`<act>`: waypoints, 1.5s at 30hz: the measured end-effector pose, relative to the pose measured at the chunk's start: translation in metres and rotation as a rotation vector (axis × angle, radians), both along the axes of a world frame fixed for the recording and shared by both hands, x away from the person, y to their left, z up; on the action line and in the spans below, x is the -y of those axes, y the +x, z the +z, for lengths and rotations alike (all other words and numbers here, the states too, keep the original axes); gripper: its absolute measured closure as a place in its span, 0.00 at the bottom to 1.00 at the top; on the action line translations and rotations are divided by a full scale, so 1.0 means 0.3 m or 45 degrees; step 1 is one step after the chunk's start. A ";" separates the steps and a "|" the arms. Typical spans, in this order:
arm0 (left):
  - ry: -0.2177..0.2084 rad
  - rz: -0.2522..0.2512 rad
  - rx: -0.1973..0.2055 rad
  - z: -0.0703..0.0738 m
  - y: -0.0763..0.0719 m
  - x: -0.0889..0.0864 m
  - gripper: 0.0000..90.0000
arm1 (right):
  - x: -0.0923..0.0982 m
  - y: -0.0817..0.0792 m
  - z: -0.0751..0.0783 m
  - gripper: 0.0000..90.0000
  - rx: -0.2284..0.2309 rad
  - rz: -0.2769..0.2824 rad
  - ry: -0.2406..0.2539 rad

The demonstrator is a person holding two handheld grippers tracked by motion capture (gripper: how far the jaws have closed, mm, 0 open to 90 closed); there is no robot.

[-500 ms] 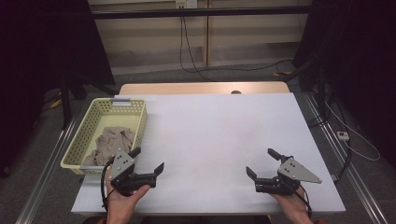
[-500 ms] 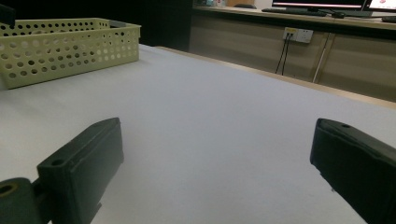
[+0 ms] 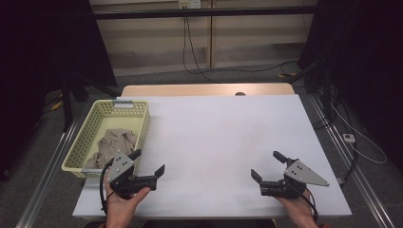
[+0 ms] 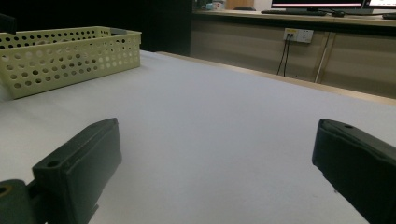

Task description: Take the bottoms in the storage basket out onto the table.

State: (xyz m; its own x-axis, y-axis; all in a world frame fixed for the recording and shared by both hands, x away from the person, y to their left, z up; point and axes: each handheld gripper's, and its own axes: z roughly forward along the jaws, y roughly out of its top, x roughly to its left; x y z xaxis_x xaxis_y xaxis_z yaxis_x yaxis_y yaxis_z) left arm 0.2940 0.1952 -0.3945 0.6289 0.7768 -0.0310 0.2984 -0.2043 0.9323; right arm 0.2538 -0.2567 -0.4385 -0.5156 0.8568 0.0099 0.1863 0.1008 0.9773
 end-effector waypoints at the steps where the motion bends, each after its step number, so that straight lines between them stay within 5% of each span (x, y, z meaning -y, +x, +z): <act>1: -0.015 0.004 0.004 0.002 -0.002 -0.001 0.04 | -0.002 0.002 0.001 0.01 0.001 0.000 0.000; 45: -0.045 0.079 0.002 0.123 0.053 -0.170 0.04 | 0.004 0.006 -0.007 0.00 -0.041 0.014 0.024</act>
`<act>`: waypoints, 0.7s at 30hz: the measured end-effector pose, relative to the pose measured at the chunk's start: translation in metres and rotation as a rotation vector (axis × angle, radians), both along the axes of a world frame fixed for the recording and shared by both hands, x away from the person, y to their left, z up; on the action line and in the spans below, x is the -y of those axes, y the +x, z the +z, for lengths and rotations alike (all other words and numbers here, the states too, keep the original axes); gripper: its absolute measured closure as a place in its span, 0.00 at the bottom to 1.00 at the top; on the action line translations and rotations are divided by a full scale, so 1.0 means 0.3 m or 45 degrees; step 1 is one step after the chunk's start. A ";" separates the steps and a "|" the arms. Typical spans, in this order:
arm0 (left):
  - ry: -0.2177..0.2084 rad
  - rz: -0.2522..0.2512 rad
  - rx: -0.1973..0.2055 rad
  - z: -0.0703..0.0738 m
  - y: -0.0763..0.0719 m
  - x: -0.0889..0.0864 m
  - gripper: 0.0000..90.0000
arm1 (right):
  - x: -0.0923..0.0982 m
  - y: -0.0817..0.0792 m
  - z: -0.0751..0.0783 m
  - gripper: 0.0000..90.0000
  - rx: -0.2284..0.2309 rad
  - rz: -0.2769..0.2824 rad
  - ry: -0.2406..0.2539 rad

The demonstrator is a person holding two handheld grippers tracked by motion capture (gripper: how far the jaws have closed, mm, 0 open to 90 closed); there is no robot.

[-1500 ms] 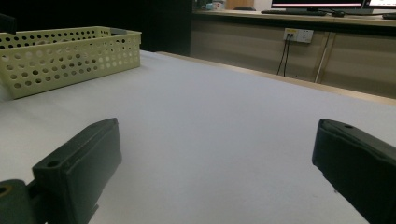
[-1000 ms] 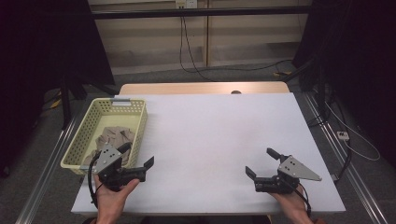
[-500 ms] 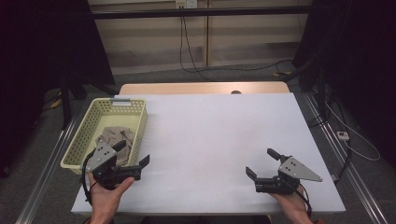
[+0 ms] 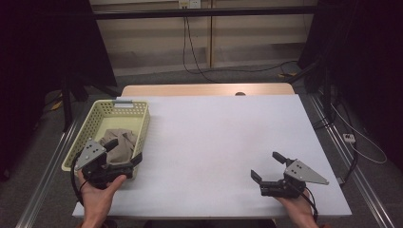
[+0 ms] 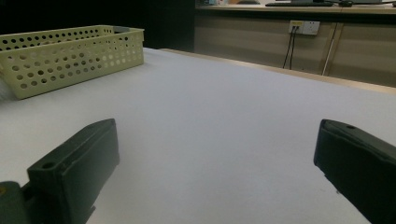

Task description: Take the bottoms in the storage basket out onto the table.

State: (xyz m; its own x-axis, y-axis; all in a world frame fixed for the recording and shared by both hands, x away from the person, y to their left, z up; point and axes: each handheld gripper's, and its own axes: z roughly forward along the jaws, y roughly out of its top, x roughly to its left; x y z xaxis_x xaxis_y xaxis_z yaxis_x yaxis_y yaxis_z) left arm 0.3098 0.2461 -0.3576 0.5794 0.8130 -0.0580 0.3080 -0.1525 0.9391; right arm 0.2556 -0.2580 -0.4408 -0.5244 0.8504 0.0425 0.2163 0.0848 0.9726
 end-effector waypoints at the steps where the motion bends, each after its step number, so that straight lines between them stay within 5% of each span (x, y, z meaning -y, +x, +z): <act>1: -0.003 0.005 0.002 0.005 -0.002 -0.006 0.04 | -0.002 0.000 0.001 0.00 0.002 0.003 -0.002; 11: 0.009 0.026 -0.005 0.075 -0.003 -0.083 0.05 | -0.011 -0.004 0.005 0.00 0.008 0.010 -0.007; 21: 0.076 0.057 -0.042 0.112 0.034 -0.134 0.06 | -0.012 0.003 0.002 0.00 -0.002 0.009 -0.002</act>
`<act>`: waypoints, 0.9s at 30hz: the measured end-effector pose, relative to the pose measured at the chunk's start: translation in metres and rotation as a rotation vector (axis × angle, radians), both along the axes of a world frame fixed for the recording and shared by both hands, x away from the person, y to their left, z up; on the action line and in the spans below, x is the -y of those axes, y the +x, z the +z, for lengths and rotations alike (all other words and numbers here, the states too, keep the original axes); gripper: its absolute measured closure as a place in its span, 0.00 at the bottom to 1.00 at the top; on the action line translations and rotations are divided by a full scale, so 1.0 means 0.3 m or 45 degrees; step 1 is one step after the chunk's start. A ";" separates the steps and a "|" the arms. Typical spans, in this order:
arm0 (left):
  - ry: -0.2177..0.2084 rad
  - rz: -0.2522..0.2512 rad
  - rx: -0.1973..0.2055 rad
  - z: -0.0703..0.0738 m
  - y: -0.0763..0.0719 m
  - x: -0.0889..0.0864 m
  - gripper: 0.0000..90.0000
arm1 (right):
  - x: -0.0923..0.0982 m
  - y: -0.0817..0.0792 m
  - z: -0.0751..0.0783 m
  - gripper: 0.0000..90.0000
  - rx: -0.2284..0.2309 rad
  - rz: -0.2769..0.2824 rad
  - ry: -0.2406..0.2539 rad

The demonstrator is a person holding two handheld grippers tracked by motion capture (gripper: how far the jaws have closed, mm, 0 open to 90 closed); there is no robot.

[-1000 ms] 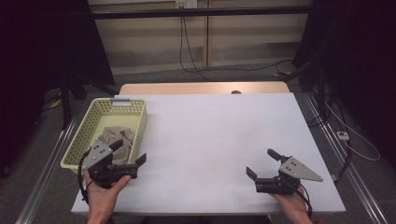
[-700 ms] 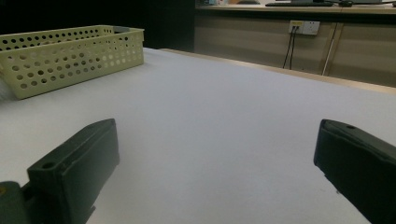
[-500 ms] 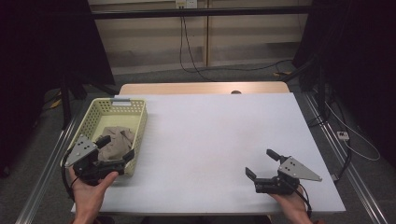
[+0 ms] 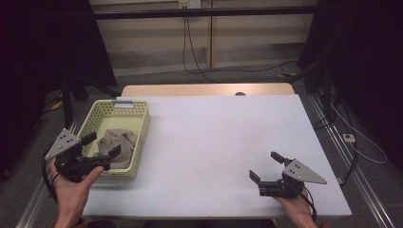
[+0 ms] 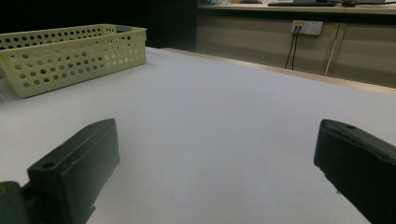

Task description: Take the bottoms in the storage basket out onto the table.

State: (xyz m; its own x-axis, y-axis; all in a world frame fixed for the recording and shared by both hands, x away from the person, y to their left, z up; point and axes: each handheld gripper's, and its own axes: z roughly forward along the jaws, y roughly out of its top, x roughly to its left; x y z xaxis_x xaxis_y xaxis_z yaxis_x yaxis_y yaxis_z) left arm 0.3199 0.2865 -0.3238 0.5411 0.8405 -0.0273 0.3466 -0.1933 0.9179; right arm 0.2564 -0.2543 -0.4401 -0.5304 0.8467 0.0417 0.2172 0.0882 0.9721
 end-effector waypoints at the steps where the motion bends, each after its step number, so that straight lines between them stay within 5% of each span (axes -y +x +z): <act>1: -0.002 0.009 0.002 0.003 0.006 -0.001 0.06 | -0.001 0.000 0.000 0.00 0.002 0.000 0.001; 21: 0.090 0.076 -0.058 0.024 0.177 0.022 0.06 | -0.001 0.005 -0.001 0.00 -0.005 0.004 0.003; 27: 0.122 0.114 -0.116 0.003 0.247 0.035 0.06 | -0.001 0.005 -0.001 0.00 -0.003 0.007 0.003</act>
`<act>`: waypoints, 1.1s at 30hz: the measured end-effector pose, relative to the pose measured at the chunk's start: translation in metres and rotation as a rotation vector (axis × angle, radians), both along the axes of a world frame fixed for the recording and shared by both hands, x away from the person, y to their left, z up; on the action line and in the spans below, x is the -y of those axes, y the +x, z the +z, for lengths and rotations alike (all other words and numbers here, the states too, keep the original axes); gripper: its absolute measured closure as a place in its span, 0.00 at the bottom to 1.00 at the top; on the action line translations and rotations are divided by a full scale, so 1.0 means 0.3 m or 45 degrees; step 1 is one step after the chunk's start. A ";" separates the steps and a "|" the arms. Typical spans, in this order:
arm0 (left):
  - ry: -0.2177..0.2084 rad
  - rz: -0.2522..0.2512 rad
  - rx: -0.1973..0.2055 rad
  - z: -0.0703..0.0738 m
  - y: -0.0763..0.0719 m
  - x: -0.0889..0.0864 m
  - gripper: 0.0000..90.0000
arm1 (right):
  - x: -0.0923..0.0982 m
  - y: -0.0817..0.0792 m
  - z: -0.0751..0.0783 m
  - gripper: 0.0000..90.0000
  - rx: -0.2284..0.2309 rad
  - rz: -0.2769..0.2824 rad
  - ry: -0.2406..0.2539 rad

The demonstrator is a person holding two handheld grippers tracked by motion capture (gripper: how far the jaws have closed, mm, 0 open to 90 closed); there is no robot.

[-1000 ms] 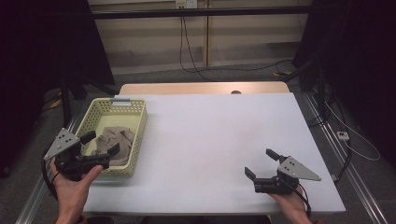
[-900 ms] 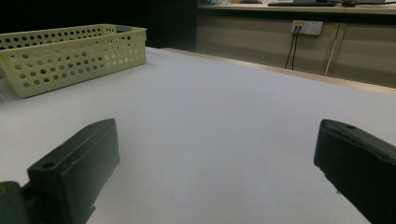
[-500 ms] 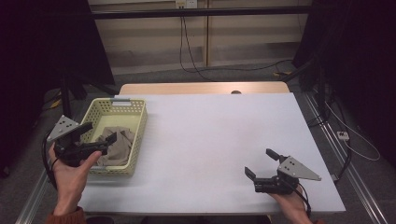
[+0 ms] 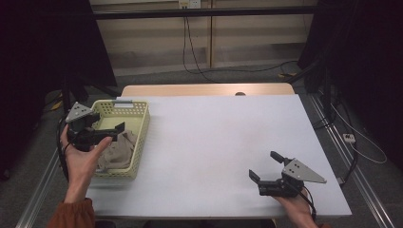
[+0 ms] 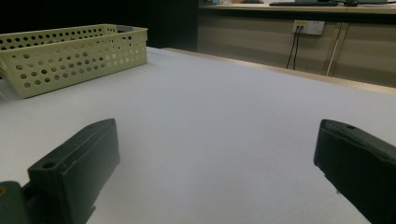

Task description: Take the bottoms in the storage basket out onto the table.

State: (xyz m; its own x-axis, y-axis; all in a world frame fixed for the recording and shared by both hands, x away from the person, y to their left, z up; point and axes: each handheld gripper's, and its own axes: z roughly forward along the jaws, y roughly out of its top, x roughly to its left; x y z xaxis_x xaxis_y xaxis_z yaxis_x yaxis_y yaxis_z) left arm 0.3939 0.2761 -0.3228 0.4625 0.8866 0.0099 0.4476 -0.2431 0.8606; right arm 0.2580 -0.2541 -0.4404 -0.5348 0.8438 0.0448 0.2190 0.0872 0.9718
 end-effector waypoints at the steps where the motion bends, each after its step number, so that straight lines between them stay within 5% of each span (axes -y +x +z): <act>1: -0.005 0.014 -0.012 -0.015 0.008 0.001 0.06 | 0.000 0.000 0.000 0.00 0.001 0.001 0.000; 6: 0.017 0.044 -0.119 -0.075 0.042 -0.014 0.06 | -0.001 -0.001 0.000 0.00 0.004 0.004 0.000; 14: 0.064 0.083 -0.213 -0.135 0.077 -0.040 0.05 | -0.002 -0.001 0.000 0.00 0.003 0.004 -0.001; 33: 0.201 0.045 -0.428 -0.213 0.147 -0.010 0.08 | -0.002 -0.001 0.000 0.00 0.004 0.006 -0.003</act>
State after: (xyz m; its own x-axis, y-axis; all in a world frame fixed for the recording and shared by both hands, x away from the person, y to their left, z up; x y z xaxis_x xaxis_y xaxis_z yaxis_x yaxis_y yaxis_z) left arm 0.4381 0.2790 -0.3868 0.4326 0.9016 0.0008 0.7090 -0.3408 0.6174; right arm 0.2576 -0.2534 -0.4405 -0.5387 0.8415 0.0410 0.2153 0.0904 0.9724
